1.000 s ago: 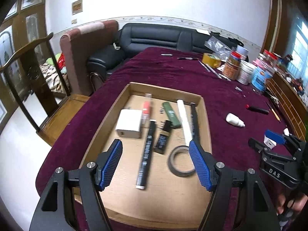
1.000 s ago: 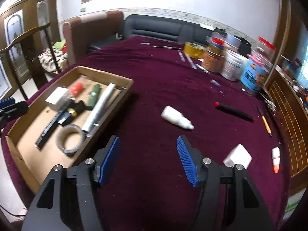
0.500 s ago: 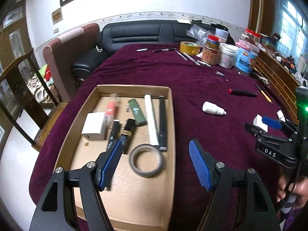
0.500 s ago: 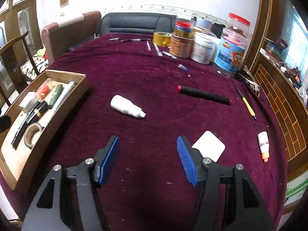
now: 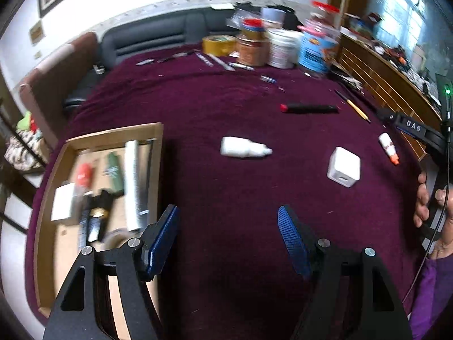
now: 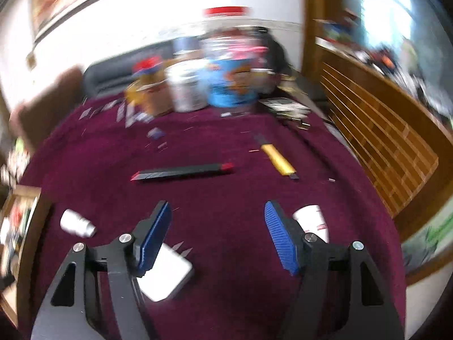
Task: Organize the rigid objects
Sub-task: 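Reach the left tool to the white charger on the table and grasp it, then lift the white charger with left tool while right tool grasps the white orange-capped bottle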
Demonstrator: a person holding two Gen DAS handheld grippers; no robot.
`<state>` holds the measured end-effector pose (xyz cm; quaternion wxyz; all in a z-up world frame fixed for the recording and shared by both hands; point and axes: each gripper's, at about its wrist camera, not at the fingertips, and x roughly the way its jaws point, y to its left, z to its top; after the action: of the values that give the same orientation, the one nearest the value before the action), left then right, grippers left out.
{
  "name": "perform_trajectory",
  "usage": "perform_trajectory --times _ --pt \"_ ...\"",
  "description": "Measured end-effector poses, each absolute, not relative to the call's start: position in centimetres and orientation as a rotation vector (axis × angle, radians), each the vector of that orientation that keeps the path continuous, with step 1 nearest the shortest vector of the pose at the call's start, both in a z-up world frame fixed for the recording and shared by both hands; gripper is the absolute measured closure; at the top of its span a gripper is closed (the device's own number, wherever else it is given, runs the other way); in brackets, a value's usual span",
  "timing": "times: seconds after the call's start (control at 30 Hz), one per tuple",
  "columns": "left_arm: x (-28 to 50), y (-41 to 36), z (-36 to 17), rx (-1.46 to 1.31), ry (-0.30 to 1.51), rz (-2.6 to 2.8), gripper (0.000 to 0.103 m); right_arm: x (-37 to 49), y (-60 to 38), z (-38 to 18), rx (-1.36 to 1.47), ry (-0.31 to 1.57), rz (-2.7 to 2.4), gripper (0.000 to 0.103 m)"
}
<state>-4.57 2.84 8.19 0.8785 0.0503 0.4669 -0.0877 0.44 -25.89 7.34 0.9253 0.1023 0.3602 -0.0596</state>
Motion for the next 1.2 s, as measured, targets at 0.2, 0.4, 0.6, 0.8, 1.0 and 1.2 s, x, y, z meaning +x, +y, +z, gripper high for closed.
perform_trajectory --times 0.2,0.4,0.6,0.8,1.0,1.2 --pt "-1.7 -3.8 6.4 0.179 1.012 -0.273 0.037 -0.4 -31.4 6.1 0.367 0.693 -0.180 0.035" --pt "-0.1 -10.2 5.2 0.259 0.993 -0.379 0.037 -1.6 -36.1 6.2 0.493 0.642 -0.277 0.033" --pt "1.7 -12.9 3.5 0.289 0.952 -0.391 0.031 -1.8 -38.6 5.0 0.629 0.662 -0.280 0.030" --pt "1.4 -15.2 2.2 0.397 0.917 -0.412 0.029 -0.6 -38.3 3.3 0.661 0.749 -0.224 0.030" --pt "1.0 -15.5 1.8 0.390 0.934 -0.498 0.064 0.3 -37.5 1.9 0.661 0.838 -0.163 0.030" --pt "0.1 -13.8 3.1 0.323 0.925 -0.482 0.064 0.9 -36.2 1.6 0.568 0.879 -0.192 0.030"
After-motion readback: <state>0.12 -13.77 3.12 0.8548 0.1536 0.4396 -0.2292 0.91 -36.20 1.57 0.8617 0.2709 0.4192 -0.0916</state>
